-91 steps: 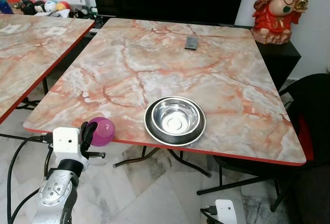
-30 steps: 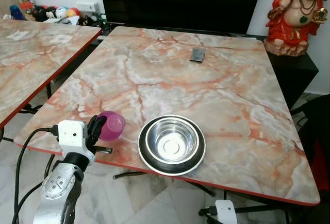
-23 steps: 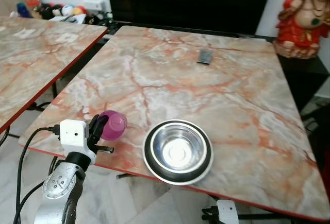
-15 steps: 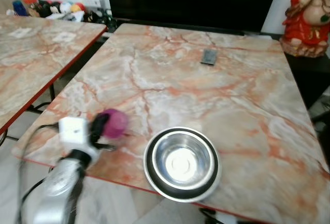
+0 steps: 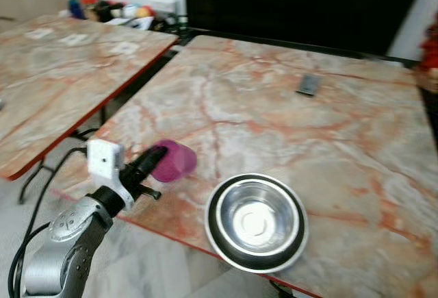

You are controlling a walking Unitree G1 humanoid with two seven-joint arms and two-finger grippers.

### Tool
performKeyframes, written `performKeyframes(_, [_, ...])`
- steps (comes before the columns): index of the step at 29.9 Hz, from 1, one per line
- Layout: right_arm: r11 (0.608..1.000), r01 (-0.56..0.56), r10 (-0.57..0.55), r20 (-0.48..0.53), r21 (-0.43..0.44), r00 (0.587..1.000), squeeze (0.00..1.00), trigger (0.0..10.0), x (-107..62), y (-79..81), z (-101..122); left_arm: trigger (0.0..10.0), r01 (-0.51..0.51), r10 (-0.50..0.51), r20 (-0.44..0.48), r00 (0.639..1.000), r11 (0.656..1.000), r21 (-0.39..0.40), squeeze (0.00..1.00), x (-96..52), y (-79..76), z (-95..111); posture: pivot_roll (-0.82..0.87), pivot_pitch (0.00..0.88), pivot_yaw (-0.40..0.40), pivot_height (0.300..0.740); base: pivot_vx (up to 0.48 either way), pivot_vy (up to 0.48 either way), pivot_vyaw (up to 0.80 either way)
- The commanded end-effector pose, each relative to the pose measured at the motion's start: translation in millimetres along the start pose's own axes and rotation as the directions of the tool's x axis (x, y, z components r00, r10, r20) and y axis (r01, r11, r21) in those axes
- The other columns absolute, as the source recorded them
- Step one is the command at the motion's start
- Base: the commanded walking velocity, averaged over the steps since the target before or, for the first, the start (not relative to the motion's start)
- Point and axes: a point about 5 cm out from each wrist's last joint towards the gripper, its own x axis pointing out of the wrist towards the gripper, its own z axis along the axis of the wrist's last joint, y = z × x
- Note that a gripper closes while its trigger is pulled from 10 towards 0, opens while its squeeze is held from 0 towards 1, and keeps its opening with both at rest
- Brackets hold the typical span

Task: Setting the table

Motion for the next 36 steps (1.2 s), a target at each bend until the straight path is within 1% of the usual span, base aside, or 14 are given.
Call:
performKeyframes(1, [1.000, -0.007, 0.007, -0.014, 0.003, 1.000, 0.00, 10.0, -0.4, 3.4, -3.7, 10.0, 0.037, -0.035, -0.052, 0.998, 0.999, 0.031, 0.00, 0.9, -0.9, 0.3, 0.08, 0.126, 0.004, 0.740, 0.000, 0.000, 0.00])
performKeyframes(3, [1.000, -0.006, 0.006, -0.014, 0.003, 1.000, 0.00, 10.0, -0.5, 3.6, -3.9, 10.0, 0.042, -0.038, -0.086, 0.996, 0.998, 0.055, 0.00, 5.1, -0.3, -2.3, 0.08, 0.126, 0.005, 0.740, 0.000, 0.000, 0.00])
performKeyframes(7, [1.000, -0.007, 0.007, -0.015, 0.003, 1.000, 0.00, 10.0, -0.5, 3.7, -4.1, 10.0, 0.005, -0.001, -0.113, 0.994, 0.999, 0.035, 0.00, 14.3, 0.7, -3.6, 0.08, 0.125, 0.006, 0.740, 0.000, 0.000, 0.00])
performKeyframes(8, [1.000, -0.007, 0.007, -0.015, 0.002, 1.000, 0.00, 10.0, -0.5, 3.6, -4.2, 10.0, -0.019, 0.021, -0.115, 0.993, 1.000, 0.021, 0.00, 18.1, 1.9, -2.8, 0.08, 0.125, 0.006, 0.740, 0.000, 0.000, 0.00])
performKeyframes(10, [1.000, -0.007, 0.007, -0.016, 0.000, 1.000, 0.00, 10.0, -0.5, 3.6, -4.3, 10.0, -0.057, 0.056, -0.122, 0.991, 0.998, -0.003, 0.00, 25.6, 4.3, 0.7, 0.08, 0.124, 0.005, 0.740, 0.000, 0.000, 0.00])
performKeyframes(14, [1.000, -0.007, 0.007, -0.017, 0.000, 1.000, 0.00, 10.0, -0.6, 3.7, -4.5, 10.0, -0.114, 0.115, -0.111, 0.987, 0.993, 0.013, 0.00, 34.9, 11.9, 13.2, 0.08, 0.121, 0.007, 0.740, 0.000, 0.000, 0.00])
performKeyframes(15, [1.000, -0.007, 0.007, -0.017, 0.000, 1.000, 0.00, 10.0, -0.6, 3.7, -4.5, 10.0, -0.114, 0.115, -0.111, 0.987, 0.993, 0.013, 0.00, 34.9, 11.9, 13.2, 0.08, 0.121, 0.007, 0.740, 0.000, 0.000, 0.00])
performKeyframes(17, [1.000, -0.009, 0.009, -0.018, -0.003, 1.000, 0.00, 10.0, -0.6, 3.9, -4.7, 10.0, -0.166, 0.167, -0.146, 0.975, 0.986, 0.015, 0.00, 41.1, 20.4, 17.2, 0.08, 0.118, 0.011, 0.740, 0.000, 0.000, 0.00])
performKeyframes(19, [1.000, -0.010, 0.010, -0.018, -0.004, 1.000, 0.00, 10.0, -0.6, 4.2, -5.0, 10.0, -0.200, 0.201, -0.195, 0.960, 0.979, 0.023, 0.00, 43.7, 25.9, 16.0, 0.08, 0.114, 0.014, 0.740, 0.000, 0.000, 0.00])
performKeyframes(22, [1.000, -0.014, 0.013, -0.021, -0.017, 1.000, 0.00, 10.0, -0.7, 5.0, -5.5, 10.0, -0.177, 0.170, -0.260, 0.950, 0.984, -0.006, 0.00, 49.3, 27.0, 14.9, 0.07, 0.112, 0.018, 0.740, 0.000, 0.000, 0.00])
performKeyframes(25, [1.000, -0.012, 0.012, -0.021, -0.012, 1.000, 0.00, 10.0, -0.8, 5.4, -6.1, 10.0, -0.155, 0.155, -0.315, 0.936, 0.988, 0.023, 0.00, 49.6, 27.3, 12.7, 0.07, 0.110, 0.025, 0.740, 0.000, 0.000, 0.00])
performKeyframes(31, [1.000, -0.012, 0.012, -0.024, -0.007, 1.000, 0.00, 10.0, -1.0, 5.9, -7.3, 10.0, -0.134, 0.142, -0.371, 0.918, 0.990, 0.049, 0.00, 48.8, 27.6, 10.7, 0.07, 0.112, 0.030, 0.740, 0.000, 0.000, 0.00])
performKeyframes(33, [1.000, -0.012, 0.012, -0.024, -0.006, 1.000, 0.00, 10.0, -1.0, 6.0, -7.4, 10.0, -0.133, 0.141, -0.389, 0.911, 0.990, 0.047, 0.00, 49.1, 26.6, 8.9, 0.07, 0.112, 0.030, 0.740, 0.000, 0.000, 0.00])
performKeyframes(36, [1.000, -0.012, 0.012, -0.025, -0.006, 1.000, 0.00, 10.0, -1.1, 6.5, -8.0, 10.0, -0.118, 0.121, -0.392, 0.912, 0.992, 0.030, 0.00, 49.4, 23.7, 9.5, 0.07, 0.114, 0.032, 0.740, 0.000, 0.000, 0.00])
